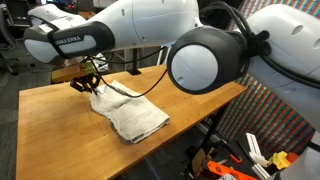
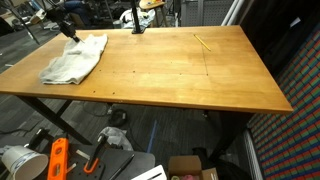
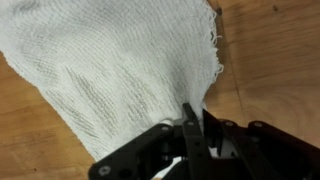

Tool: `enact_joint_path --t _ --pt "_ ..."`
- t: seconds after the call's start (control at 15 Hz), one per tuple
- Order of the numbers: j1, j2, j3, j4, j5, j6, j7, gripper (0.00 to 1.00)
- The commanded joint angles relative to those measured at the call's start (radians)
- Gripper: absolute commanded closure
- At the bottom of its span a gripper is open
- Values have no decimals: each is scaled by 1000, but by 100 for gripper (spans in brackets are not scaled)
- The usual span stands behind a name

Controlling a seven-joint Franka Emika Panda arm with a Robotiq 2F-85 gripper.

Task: Fold the cloth in half

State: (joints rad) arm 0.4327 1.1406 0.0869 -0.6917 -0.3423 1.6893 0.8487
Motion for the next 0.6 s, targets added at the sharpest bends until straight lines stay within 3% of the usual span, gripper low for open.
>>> enact_joint_path --t 0.0,0.53 --pt "-19 -6 2 52 16 -29 9 98" --pt "-41 21 12 122 39 -27 79 98"
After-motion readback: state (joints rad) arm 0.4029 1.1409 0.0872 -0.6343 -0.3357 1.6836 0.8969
